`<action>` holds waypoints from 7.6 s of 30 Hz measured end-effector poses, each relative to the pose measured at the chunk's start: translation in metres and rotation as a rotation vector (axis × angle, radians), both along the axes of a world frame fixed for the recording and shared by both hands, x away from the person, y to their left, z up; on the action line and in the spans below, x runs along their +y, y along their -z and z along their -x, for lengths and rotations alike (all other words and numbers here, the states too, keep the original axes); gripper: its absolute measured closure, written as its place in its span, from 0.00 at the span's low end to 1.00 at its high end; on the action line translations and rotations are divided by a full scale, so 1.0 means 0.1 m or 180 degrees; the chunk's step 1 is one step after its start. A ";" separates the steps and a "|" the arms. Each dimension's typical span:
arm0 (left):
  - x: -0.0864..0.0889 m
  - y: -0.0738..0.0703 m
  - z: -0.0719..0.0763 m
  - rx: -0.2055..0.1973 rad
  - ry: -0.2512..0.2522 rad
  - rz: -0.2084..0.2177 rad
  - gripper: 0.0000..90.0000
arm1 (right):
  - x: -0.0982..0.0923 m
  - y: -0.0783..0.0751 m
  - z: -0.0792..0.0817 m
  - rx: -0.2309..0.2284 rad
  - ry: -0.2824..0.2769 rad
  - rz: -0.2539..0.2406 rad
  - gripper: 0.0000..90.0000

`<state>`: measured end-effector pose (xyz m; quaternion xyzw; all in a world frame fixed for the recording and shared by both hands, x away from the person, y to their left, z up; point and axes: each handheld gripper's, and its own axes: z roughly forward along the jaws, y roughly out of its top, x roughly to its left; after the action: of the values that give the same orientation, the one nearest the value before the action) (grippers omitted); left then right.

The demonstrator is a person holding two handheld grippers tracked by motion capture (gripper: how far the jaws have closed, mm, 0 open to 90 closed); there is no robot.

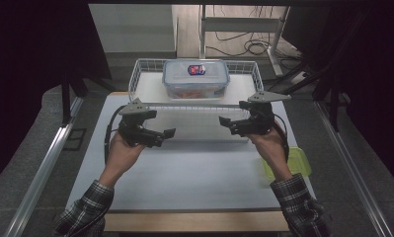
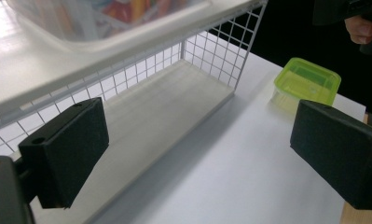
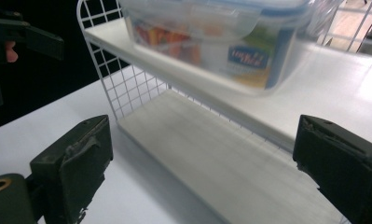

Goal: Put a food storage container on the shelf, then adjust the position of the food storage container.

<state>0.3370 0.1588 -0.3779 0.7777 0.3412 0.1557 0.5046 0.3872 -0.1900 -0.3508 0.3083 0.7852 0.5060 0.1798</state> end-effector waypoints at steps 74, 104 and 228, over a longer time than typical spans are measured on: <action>0.26 1.28 1.27 0.0114 -0.0332 -0.0399 0.03 | -0.49 1.19 1.14 0.0015 0.0120 0.0387 0.01; 0.31 1.43 1.23 0.0287 -0.0389 -0.0462 0.03 | -0.76 1.19 1.04 0.0249 0.0657 0.0472 0.00; 0.26 1.49 1.17 0.0429 -0.0225 -0.0432 0.06 | -1.14 1.38 0.47 0.0736 0.1054 0.0780 0.97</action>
<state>0.2197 0.1852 -0.5269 0.8062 0.3903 0.1435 0.4209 0.3402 -0.3040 -0.4890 0.4647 0.7949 0.3318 0.2052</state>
